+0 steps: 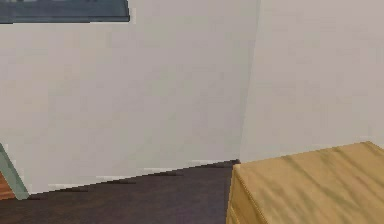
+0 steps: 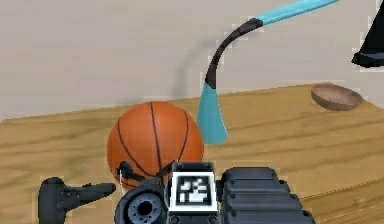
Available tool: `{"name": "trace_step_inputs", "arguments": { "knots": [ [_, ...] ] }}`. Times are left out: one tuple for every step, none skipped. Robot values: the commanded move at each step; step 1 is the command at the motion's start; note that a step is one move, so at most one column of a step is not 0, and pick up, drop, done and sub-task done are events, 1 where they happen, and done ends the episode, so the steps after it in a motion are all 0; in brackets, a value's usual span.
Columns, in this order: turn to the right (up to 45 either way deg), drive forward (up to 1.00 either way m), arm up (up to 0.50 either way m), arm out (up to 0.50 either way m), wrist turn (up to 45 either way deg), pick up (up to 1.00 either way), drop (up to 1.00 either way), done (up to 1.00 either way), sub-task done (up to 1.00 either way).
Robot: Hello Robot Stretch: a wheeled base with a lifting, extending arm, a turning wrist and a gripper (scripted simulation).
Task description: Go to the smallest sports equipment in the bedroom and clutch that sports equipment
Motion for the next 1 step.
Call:
{"name": "trace_step_inputs", "arguments": {
  "knots": [
    [0.0, 0.0, 0.0, 0.0, 0.0, 0.0, 0.0, 1.0, 0.0]
  ]
}}
